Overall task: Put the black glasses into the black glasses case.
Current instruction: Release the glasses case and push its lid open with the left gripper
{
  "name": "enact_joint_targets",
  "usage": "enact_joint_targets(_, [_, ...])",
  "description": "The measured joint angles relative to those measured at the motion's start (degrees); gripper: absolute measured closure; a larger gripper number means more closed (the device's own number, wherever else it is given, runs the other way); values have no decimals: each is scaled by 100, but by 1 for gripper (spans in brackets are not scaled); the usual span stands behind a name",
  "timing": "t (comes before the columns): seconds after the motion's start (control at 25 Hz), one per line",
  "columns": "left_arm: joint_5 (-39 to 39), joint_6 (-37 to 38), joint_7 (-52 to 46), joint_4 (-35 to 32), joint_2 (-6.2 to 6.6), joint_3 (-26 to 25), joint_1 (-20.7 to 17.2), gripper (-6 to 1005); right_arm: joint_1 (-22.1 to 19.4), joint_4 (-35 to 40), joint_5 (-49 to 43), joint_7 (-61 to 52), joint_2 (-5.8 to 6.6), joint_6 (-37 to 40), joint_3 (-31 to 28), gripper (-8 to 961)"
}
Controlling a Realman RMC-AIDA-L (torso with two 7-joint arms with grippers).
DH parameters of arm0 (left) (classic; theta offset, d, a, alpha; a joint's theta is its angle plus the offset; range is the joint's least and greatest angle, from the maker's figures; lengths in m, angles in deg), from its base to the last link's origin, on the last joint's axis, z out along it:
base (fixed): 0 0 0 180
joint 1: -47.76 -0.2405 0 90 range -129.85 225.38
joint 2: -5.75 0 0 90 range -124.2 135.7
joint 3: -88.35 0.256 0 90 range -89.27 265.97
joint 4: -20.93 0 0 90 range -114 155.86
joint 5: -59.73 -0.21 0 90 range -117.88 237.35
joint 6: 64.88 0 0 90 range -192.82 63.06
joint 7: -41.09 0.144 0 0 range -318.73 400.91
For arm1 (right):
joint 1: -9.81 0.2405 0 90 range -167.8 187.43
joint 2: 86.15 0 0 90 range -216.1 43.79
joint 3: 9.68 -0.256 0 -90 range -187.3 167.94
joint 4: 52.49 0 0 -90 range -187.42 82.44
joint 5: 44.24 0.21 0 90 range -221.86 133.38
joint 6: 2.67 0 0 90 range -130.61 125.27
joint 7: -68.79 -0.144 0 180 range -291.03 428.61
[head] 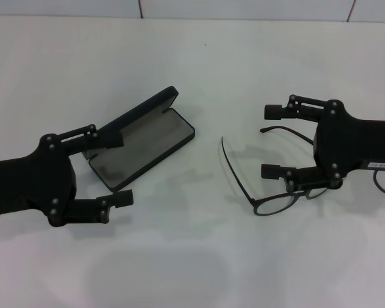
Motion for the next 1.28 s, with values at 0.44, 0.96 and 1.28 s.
enact_joint_targets(0.44, [23, -29, 2, 26, -19, -7, 40, 124, 62, -1, -167, 3, 27, 51, 3, 84])
enact_joint_targets(0.96, [-923, -2518, -2488, -272, -86, -706, 1318, 125, 57, 0, -692, -35, -5, 17, 9, 84])
enact_joint_targets(1.28, [-3142, -3045, -3684, -1056, -476, -692, 1847, 125, -21, -4, -697, -32, -5, -44, -27, 84])
